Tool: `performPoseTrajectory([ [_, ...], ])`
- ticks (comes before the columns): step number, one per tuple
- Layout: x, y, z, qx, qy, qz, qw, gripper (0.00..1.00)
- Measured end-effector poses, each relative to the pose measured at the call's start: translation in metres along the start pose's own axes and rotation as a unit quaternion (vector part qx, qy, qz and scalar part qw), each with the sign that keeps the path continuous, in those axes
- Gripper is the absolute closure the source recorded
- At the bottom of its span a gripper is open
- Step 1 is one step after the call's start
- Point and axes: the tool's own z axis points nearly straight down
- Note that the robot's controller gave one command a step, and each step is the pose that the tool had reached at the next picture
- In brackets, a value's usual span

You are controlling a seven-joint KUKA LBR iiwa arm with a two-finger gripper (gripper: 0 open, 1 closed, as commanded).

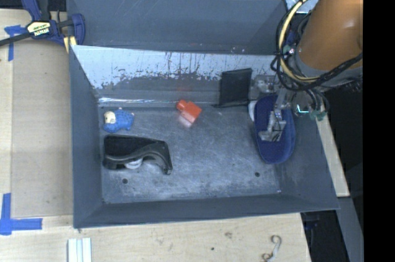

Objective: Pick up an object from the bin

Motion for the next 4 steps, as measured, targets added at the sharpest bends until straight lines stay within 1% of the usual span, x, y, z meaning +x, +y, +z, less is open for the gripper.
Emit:
performPoseTrajectory([
  [1,0.019,-0.037,0.129,0.0,0.0006,-0.02,0.9998,0.0],
  [2,-0.003,-0.041,0.049,0.002,-0.0077,-0.094,0.9956,0.0],
  [3,-0.001,-0.063,0.152,-0.007,-0.0048,-0.478,0.8783,0.0],
  [4,0.0,-0.057,0.15,-0.008,-0.0099,-0.571,0.8212,0.0],
])
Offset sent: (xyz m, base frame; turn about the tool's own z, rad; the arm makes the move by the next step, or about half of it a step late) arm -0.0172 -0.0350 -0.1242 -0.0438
